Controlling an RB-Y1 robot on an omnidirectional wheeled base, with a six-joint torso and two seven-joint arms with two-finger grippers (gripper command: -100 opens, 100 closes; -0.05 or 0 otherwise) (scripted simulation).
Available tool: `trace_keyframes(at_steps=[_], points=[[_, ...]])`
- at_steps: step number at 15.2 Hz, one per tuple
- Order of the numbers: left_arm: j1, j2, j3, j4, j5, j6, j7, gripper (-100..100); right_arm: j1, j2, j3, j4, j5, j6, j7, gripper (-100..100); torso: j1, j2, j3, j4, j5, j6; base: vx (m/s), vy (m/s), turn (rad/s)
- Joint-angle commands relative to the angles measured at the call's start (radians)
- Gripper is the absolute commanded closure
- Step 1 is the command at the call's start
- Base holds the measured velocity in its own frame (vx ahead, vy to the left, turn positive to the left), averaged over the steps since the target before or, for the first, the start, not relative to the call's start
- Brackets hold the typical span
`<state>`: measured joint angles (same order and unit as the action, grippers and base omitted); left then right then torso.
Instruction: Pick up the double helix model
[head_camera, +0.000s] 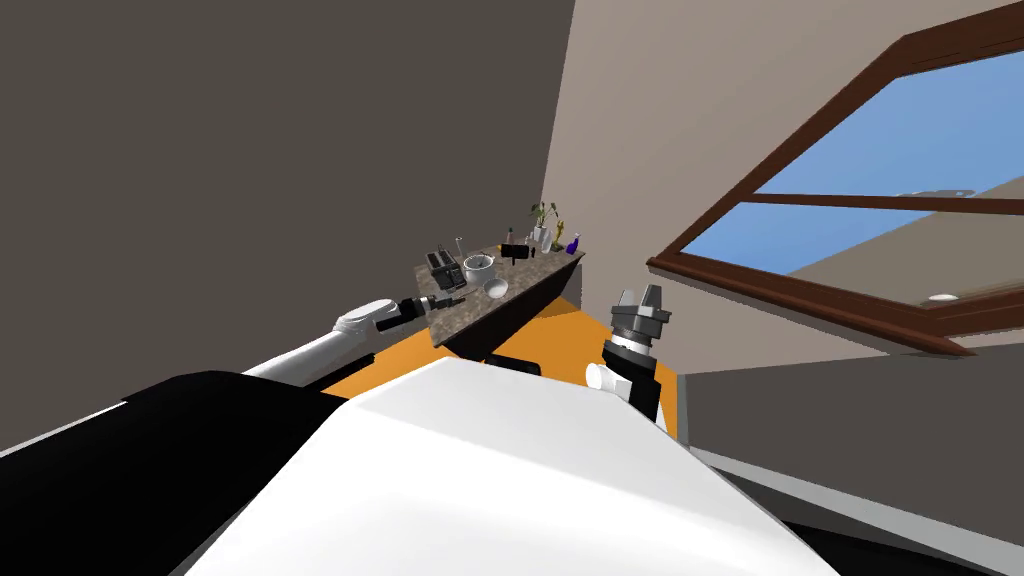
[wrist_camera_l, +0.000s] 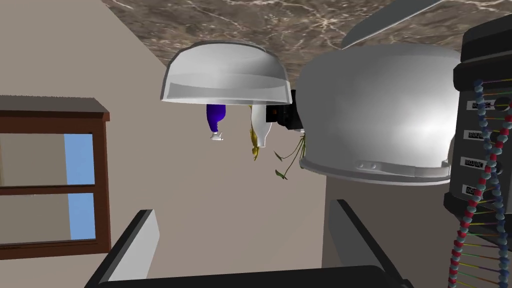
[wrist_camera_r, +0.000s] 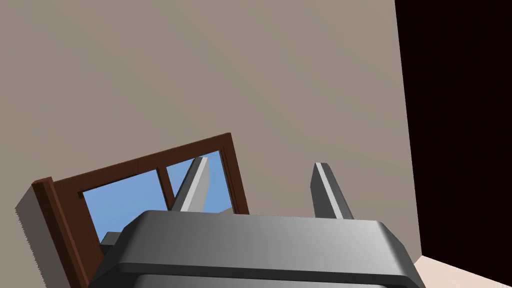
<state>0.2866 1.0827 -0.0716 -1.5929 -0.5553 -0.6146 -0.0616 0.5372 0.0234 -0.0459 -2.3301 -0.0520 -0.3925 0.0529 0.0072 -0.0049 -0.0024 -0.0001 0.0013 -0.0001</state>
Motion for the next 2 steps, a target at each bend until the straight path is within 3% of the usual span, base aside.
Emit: trace_keyframes(at_steps=[1, 2], points=[[0.0, 0.0, 0.0, 0.0, 0.0, 0.0, 0.0, -100, 0.0, 0.0, 0.0, 0.0, 0.0, 0.0, 0.0, 0, 0.0, 0.0, 0.0, 0.0, 0.0, 0.0, -0.011, 0.014, -0.003], [0.0, 0.0, 0.0, 0.0, 0.0, 0.0, 0.0, 100, 0.0, 0.0, 0.0, 0.0, 0.0, 0.0, 0.0, 0, -0.001, -0.001, -0.001, 0.0, 0.0, 0.0, -0.005, 0.007, -0.001]])
